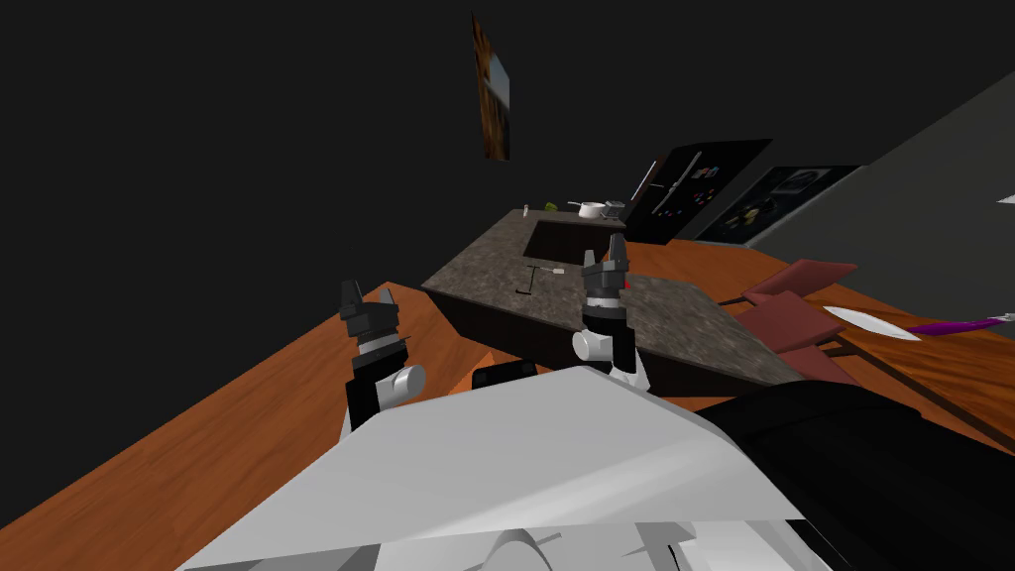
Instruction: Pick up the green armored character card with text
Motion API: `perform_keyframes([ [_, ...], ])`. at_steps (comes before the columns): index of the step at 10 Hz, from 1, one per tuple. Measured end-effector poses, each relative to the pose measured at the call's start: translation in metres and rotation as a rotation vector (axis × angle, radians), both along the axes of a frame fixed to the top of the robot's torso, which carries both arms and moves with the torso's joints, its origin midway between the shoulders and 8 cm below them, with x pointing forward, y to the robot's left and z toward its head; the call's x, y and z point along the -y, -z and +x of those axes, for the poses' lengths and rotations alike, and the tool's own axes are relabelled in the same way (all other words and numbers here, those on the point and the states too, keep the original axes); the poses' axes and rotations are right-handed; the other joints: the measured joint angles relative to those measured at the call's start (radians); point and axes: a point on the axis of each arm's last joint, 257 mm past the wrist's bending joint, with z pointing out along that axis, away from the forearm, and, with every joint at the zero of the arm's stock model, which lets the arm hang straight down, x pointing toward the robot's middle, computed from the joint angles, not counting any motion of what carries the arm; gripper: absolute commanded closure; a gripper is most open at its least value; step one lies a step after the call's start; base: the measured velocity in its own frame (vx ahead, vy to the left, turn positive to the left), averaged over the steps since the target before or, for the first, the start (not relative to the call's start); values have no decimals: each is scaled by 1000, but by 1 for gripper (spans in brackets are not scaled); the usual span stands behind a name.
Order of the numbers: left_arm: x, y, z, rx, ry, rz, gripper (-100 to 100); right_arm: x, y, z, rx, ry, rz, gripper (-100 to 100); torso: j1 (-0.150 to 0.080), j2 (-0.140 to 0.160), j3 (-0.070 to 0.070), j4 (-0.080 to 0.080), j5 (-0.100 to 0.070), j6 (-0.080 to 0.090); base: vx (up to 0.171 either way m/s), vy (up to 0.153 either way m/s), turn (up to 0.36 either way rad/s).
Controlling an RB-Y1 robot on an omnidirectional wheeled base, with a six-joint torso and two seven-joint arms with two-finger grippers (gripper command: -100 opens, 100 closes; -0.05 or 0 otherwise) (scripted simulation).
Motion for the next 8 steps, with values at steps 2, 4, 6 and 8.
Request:
perform_keyframes([
  [2,0,0,0,0,0,0,0,-4,2,4,-1,-51,5,-100,0,0,0,0,0,0,8,8,-17],
  [4,0,0,0,0,0,0,0,-7,4,9,0,-110,38,-100,0,-1,0,0,0,0,12,10,-20],
  [6,0,0,0,0,0,0,0,-8,9,16,4,-178,100,-100,0,-1,-1,0,0,0,17,11,-25],
  [8,0,0,0,0,0,0,0,-6,13,23,11,-254,185,-100,1,-1,-1,0,0,0,17,19,-31],
])
